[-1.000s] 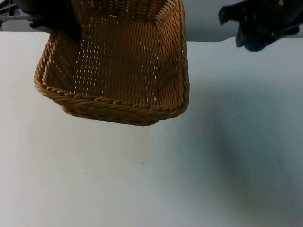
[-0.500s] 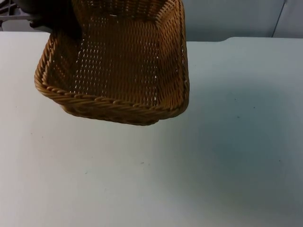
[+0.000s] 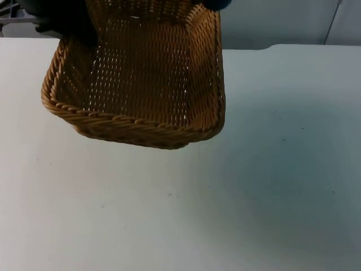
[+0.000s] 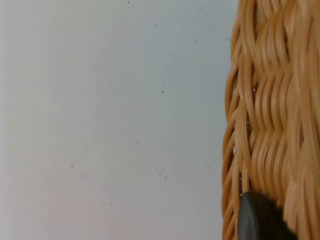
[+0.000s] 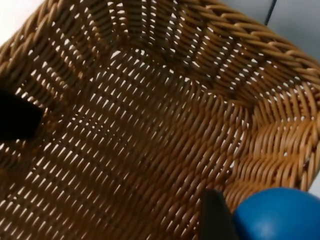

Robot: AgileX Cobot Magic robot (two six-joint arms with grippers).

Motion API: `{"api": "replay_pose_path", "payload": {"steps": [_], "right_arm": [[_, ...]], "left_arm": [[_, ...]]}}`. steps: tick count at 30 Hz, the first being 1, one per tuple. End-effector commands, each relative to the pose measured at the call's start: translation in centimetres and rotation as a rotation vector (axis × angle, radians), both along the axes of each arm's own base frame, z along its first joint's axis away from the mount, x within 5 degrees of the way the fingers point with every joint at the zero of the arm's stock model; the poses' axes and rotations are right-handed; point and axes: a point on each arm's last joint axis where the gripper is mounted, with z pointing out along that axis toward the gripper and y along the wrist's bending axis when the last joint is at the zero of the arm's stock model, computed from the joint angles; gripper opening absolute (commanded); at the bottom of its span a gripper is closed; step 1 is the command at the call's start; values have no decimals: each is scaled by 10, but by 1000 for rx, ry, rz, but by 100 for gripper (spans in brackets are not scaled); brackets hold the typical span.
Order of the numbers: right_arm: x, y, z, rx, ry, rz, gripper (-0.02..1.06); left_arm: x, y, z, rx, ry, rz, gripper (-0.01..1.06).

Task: Pick up the basket with the left hand and place the ball into the basket with the right hand.

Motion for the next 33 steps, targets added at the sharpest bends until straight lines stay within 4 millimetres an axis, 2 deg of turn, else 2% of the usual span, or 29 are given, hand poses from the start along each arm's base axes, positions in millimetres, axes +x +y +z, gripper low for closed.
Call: {"api": "replay_pose_path", "payload": {"steps": [1,12,15,29,33], "right_arm": [[4,6,-3,15,-30,21,0],[5,35,-30,32,-54,91,0],[6,42,-49,10,-22,103,0],[9,45,-65,-1,2,102,0],[10,45,-65,-3,0,103,8]], "left_arm": [[0,-3,5,-26,-30,13,0],[2,-3,6,-31,-44,21,0],[2,-4,6,-33,-43,22,0],[2,-4,7,-48,-40,28,0],[2,-4,7,-48,-40,28,0]]}}
